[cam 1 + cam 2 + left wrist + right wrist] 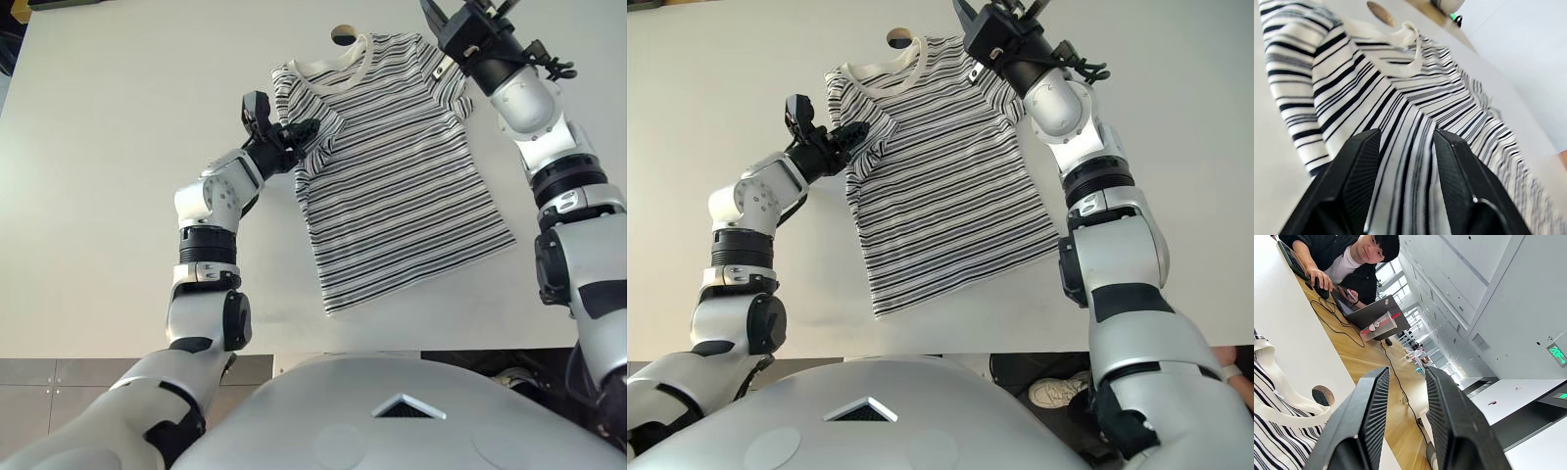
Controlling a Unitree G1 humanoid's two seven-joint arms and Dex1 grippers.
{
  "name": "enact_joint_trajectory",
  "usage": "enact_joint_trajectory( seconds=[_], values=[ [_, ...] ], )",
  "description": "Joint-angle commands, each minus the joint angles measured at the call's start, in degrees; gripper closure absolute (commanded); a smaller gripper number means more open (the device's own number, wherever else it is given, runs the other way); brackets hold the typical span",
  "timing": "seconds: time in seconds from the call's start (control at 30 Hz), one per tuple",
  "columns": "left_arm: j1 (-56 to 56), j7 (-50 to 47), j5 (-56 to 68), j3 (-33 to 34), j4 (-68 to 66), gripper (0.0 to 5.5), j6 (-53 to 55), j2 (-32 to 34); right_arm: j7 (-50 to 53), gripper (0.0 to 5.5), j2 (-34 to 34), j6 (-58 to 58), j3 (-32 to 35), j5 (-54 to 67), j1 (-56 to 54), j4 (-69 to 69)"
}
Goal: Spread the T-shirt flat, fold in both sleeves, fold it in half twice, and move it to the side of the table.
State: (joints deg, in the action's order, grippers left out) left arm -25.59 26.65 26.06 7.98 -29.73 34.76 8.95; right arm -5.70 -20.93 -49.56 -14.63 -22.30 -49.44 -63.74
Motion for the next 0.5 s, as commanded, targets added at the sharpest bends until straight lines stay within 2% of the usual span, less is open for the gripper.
enact_joint_trajectory(
  seconds=[0.03,0.23,0.37,0.5],
  values=[
    [-1.0,1.4,-6.7,-4.5,-8.4,3.5,-2.2,2.9,-0.3,4.15,-0.9,0.8,0.3,0.0,-0.3,-0.3],
    [1.2,6.0,-14.2,-10.0,-14.3,3.5,-5.4,10.9,0.2,4.15,-1.6,5.9,1.3,0.5,-1.7,-2.5],
    [2.4,7.7,-14.2,-9.1,-11.6,3.5,-5.2,16.1,-9.8,4.15,0.9,17.4,8.1,9.4,-3.0,-7.9],
    [3.3,9.8,-12.5,-8.9,-6.4,3.5,-4.4,16.7,-19.7,4.15,3.7,27.6,14.5,17.5,-3.4,-10.1]
  ],
)
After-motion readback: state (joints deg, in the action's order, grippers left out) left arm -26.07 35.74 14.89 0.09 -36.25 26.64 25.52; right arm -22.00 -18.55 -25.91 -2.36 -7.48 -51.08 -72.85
